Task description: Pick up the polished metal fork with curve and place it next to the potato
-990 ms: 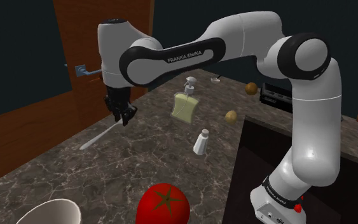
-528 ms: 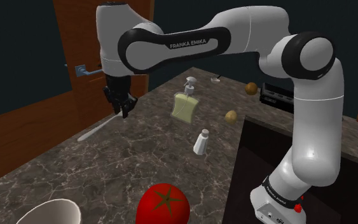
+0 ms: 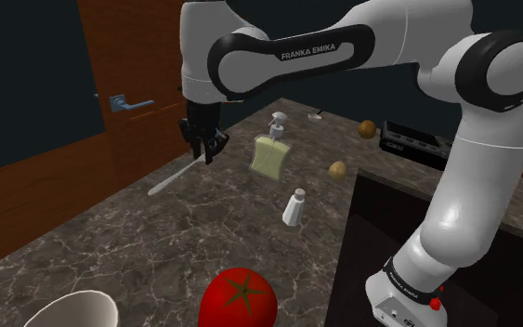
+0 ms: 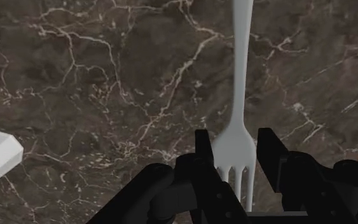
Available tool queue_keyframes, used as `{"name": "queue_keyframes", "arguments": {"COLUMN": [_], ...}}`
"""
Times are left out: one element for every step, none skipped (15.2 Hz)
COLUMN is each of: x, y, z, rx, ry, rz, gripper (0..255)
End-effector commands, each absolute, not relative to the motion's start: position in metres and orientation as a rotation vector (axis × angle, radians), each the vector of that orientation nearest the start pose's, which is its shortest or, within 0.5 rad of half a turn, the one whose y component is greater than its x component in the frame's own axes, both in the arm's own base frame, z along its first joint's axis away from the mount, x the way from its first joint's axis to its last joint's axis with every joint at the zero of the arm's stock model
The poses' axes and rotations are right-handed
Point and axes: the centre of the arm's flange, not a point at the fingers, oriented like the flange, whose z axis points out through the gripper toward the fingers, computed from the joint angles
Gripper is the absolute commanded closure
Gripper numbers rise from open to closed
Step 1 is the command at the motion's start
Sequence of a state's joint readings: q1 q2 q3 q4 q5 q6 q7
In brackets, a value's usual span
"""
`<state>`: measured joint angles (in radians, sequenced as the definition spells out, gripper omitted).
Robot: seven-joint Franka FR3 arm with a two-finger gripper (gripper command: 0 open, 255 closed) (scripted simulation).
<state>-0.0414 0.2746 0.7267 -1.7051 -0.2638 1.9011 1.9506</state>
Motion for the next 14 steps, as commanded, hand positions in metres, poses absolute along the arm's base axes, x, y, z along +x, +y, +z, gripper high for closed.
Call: {"name": "queue_keyframes", "arguments": {"x": [0.506, 0.502, 0.497, 0.493, 0.488, 0.484, 0.479, 0.475, 0.471, 0.466, 0.462, 0.457, 0.453, 0.448], "y": [0.326, 0.314, 0.301, 0.289, 0.276, 0.264, 0.251, 0.239, 0.227, 0.214, 0.202, 0.189, 0.177, 0.164], "z": [0.46, 0.46, 0.46, 0.46, 0.46, 0.46, 0.46, 0.46, 0.46, 0.46, 0.46, 0.46, 0.46, 0.46], "rx": [-2.611, -2.611, -2.611, -2.611, -2.611, -2.611, -2.611, -2.611, -2.611, -2.611, -2.611, -2.611, -2.611, -2.611], "ry": [1.781, 1.781, 1.781, 1.781, 1.781, 1.781, 1.781, 1.781, 1.781, 1.781, 1.781, 1.781, 1.781, 1.781], "rz": [-0.102, -0.102, -0.102, -0.102, -0.102, -0.102, -0.102, -0.102, -0.102, -0.102, -0.102, -0.102, -0.102, -0.102], "gripper": [255, 255, 255, 255, 255, 255, 255, 255, 255, 255, 255, 255, 255, 255]}}
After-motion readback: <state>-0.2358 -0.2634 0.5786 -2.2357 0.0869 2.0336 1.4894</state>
